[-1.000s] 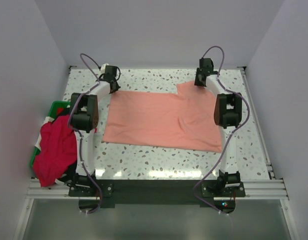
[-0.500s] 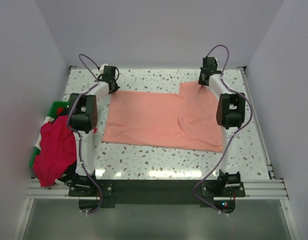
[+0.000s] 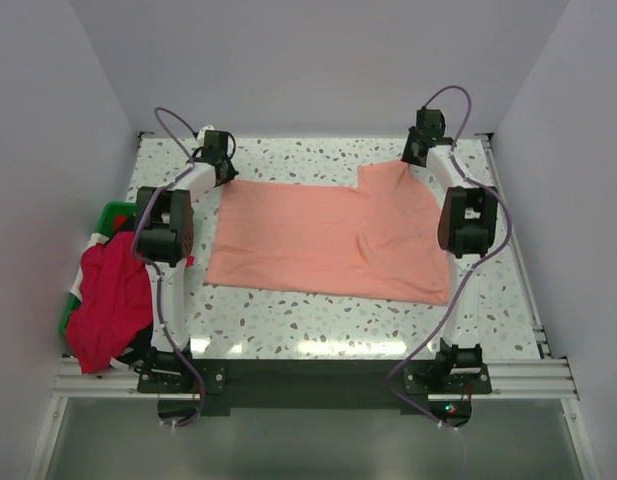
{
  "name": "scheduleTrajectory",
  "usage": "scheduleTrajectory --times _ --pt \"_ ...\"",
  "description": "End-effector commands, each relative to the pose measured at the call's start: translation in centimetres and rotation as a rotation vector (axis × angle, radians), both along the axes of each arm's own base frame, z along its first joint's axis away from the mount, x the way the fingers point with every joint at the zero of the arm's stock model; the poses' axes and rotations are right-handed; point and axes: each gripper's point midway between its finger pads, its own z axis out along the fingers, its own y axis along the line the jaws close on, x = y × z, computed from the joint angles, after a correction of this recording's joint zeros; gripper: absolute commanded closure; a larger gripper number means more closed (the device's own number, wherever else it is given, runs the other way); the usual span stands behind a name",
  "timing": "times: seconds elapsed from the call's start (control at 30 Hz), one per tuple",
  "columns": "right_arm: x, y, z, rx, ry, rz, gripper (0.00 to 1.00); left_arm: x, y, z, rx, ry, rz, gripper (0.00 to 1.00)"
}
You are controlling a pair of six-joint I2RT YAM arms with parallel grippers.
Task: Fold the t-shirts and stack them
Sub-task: Fold the tshirt
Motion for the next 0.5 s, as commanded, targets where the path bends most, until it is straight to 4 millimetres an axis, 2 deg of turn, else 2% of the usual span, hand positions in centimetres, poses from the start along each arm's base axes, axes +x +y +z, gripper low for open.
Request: scheduleTrajectory --times 0.0,0.2,0.47 --pt "1.5 0.3 1.6 0.014 -0.051 0.005 0.68 1.6 0.4 4.1 -0.002 -0.118 -0.004 1.00" --pt "2.1 0.8 0.2 0.040 -0.041 0.014 0.68 1.6 0.4 3.7 -0.006 -0.110 -0.007 1.00" --pt "1.9 0.0 0.0 0.014 -0.020 -0.012 0.72 1.8 0.5 3.8 -0.009 -0.114 -0.010 1.00"
